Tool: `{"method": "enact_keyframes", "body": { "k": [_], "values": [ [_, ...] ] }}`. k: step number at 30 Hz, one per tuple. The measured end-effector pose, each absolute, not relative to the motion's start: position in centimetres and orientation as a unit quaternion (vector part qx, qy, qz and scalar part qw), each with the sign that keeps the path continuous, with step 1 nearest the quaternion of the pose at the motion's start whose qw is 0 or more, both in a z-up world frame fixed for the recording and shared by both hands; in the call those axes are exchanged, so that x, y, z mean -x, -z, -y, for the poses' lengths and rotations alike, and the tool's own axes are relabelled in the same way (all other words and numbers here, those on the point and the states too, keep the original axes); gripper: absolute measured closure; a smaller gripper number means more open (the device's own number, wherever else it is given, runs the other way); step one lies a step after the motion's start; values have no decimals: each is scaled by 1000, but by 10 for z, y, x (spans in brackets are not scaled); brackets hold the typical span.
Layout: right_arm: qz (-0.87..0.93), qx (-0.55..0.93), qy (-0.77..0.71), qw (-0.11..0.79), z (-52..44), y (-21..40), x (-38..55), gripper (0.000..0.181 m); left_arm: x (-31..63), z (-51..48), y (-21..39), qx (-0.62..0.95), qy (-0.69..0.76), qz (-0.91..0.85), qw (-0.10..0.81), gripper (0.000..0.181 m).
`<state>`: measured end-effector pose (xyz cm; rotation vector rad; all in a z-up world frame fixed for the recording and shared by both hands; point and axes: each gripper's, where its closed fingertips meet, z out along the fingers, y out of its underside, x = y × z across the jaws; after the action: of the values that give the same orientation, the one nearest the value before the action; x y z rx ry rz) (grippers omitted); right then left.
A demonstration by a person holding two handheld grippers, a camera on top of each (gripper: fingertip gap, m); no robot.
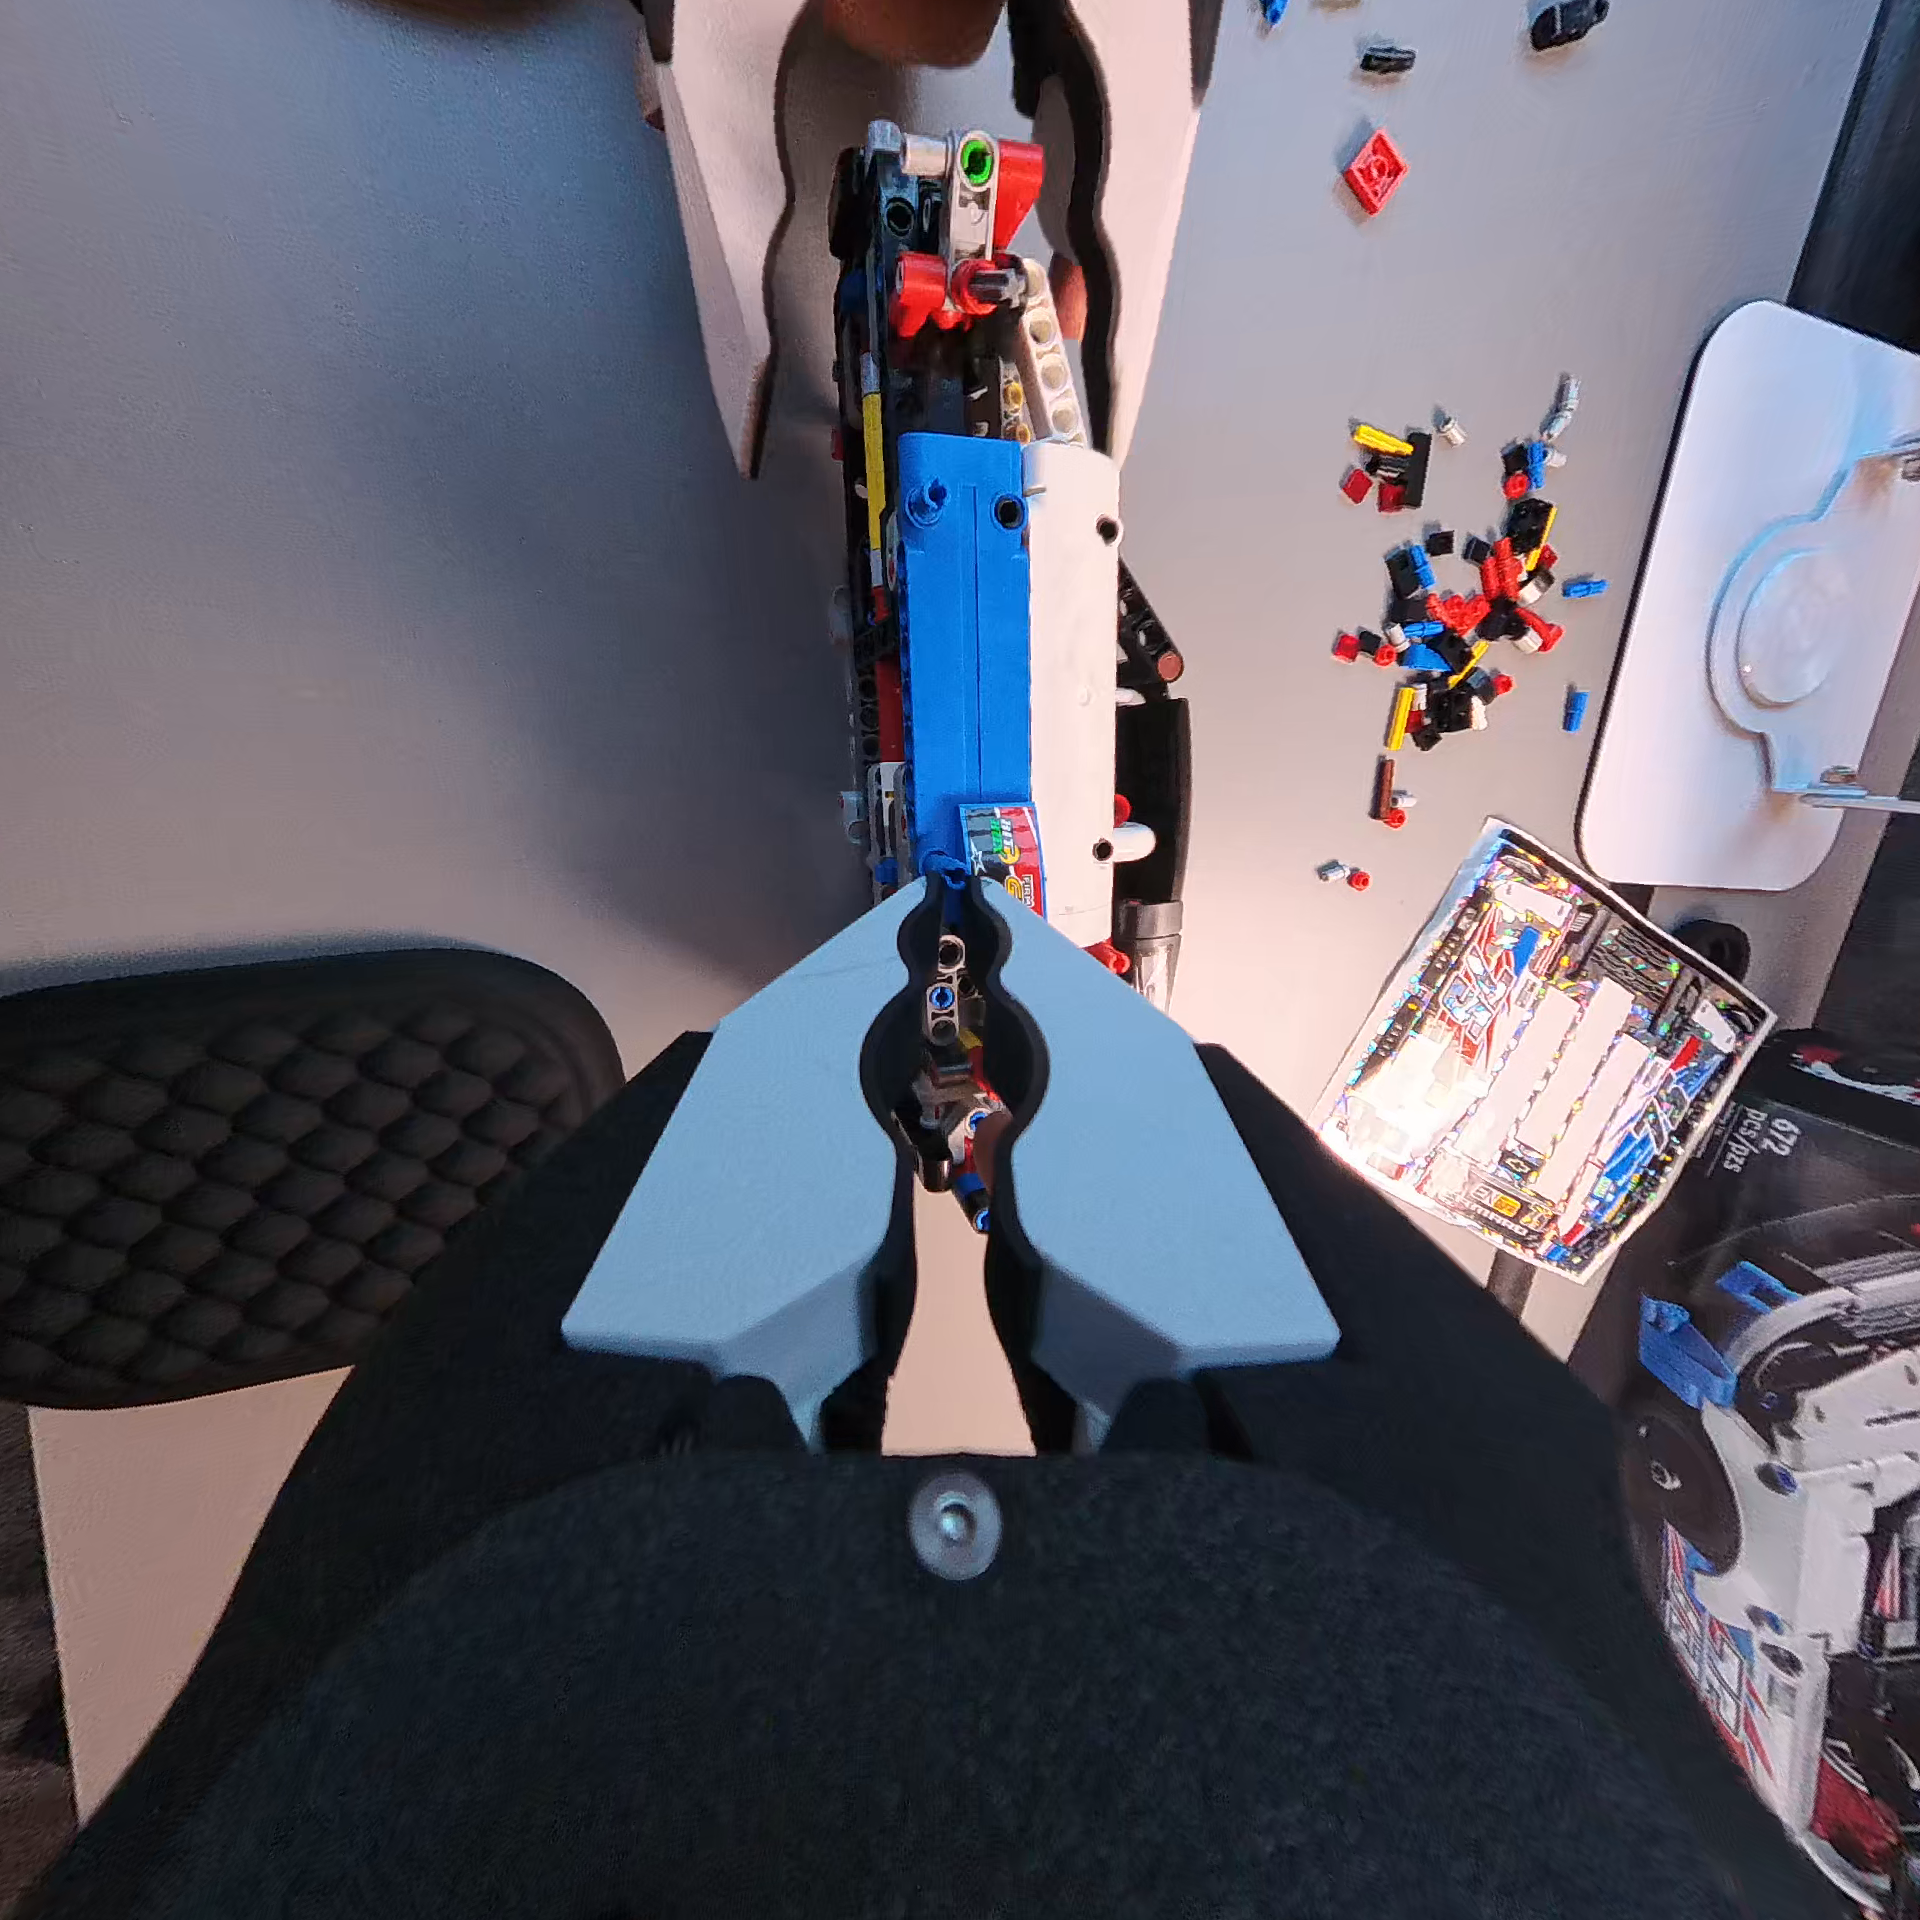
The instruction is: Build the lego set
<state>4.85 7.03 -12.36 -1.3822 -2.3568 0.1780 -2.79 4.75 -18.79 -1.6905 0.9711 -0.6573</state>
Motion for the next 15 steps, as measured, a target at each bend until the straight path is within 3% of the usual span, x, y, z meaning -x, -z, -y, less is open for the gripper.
{"method": "enact_keyframes", "body": {
  "k": [2, 4, 15],
  "values": [
    [843, 494, -64, 202, -68, 124, -49, 180, 22, -46, 194, 704, 263, -423, 507, 107],
    [841, 499, -60, 200, -68, 124, -49, 179, 20, -48, 197, 704, 233, -439, 508, 137],
    [857, 494, -31, 140, -61, 125, -52, 179, 18, -43, 198, 702, 210, -453, 508, 139]
  ]
}}
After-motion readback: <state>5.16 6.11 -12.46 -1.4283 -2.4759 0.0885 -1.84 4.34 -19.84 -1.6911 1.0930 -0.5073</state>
